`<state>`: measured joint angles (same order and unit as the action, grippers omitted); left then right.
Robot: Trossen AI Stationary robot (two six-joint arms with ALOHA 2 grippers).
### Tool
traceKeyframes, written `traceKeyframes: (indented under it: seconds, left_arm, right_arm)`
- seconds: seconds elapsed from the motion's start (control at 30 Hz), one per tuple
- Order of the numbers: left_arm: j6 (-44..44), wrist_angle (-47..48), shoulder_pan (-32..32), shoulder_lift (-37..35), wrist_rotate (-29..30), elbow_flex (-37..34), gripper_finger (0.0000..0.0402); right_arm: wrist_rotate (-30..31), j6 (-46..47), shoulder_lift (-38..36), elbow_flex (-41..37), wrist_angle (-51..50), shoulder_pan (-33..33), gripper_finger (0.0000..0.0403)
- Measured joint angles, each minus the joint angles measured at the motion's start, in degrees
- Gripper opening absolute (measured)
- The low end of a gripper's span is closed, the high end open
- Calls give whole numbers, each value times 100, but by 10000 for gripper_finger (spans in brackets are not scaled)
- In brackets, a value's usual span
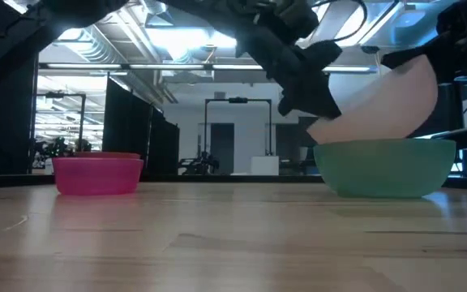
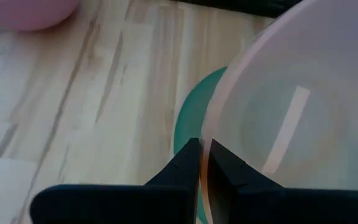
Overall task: Nest bowls inside each other
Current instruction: Stack the light orange bowl on top of the green bowl
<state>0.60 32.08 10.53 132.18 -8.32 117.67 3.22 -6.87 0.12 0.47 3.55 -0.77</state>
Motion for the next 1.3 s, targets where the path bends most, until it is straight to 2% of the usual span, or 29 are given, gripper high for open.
traceKeyframes:
  seconds: [0.07, 0.37, 1.13, 1.3]
  left_arm:
    - [6, -133, -8, 85, -37, 0, 0]
    - [138, 600, 2, 186, -90, -2, 0]
    - [1199, 3820, 422, -170, 160, 411, 0]
    - [1292, 3714, 443, -170, 163, 344, 0]
  right_arm:
    - [20, 0, 0, 0, 5, 0, 1]
    - [81, 13, 0, 0, 8, 0, 1]
    - [135, 15, 2, 0, -24, 0, 1]
    - [207, 15, 2, 0, -24, 0, 1]
